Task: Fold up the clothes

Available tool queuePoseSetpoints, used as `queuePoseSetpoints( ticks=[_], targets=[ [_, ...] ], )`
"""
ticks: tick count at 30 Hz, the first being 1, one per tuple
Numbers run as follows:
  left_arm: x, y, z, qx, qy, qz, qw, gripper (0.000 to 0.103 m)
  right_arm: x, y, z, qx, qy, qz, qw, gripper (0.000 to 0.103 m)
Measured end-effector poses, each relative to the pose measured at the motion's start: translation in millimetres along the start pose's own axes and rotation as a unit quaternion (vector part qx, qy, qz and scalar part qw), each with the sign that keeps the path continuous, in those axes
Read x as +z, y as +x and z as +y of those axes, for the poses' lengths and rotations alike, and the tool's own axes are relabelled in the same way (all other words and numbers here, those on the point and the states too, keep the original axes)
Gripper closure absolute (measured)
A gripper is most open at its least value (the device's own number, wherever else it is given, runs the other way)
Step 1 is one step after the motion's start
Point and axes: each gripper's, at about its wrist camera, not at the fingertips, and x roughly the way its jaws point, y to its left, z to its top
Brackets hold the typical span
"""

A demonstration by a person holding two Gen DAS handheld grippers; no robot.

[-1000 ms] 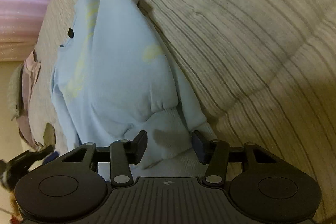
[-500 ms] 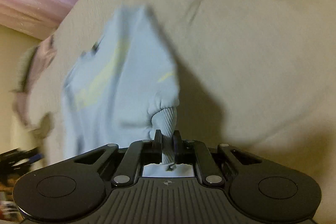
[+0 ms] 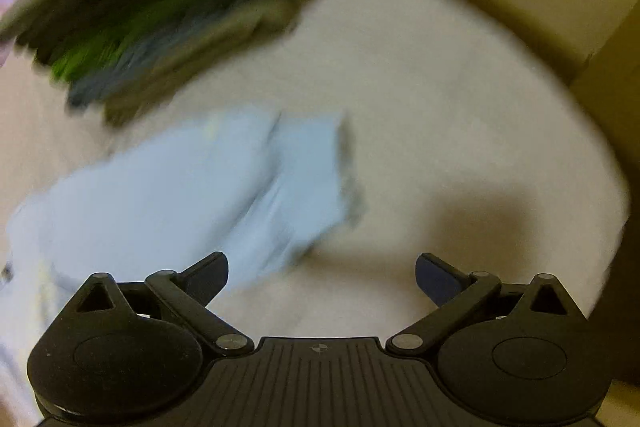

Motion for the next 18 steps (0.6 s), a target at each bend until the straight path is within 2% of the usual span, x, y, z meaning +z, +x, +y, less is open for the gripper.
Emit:
queuePoseSetpoints(
  ticks=[2, 5, 8, 12, 15, 16, 18],
  targets=[
    [-8.3, 1.4, 25.4, 0.021, -0.02, 0.007, 0.9996, 0.047, -25.3, 6.8, 21.3, 0.01, -0.025, 0.028, 0.999, 0.001],
    [-19.9, 9.9, 62.1, 0.04, -0.06, 0.028, 0.997, 0.047, -62.7, 6.2, 56.5, 0.029, -0.073, 0.052, 0.996, 0.001],
    [-28.6, 30.5, 94.4, 0.045, -0.09, 0.054, 0.9934, 0.041, -94.5, -10.4, 85.9, 0.055, -0.107, 0.052, 0.991, 0.001],
    [-39.5, 77.8, 124.2, 0.05, -0.121, 0.108, 0.9856, 0.041, -131.8, -42.3, 111.1, 0.081, -0.122, 0.037, 0.988, 0.001],
    [-44.5, 113.9, 139.4, 0.039, -0.134, 0.128, 0.9819, 0.041, -160.8, -61.2, 125.8, 0.083, -0.13, 0.021, 0.988, 0.001],
    [-44.6, 121.9, 142.0, 0.036, -0.134, 0.127, 0.9822, 0.042, -171.0, -66.4, 130.1, 0.078, -0.132, 0.016, 0.988, 0.001],
    [-41.6, 129.6, 144.3, 0.027, -0.126, 0.119, 0.9846, 0.054, -190.9, -75.0, 137.3, 0.065, -0.132, 0.009, 0.989, 0.001]
  ],
)
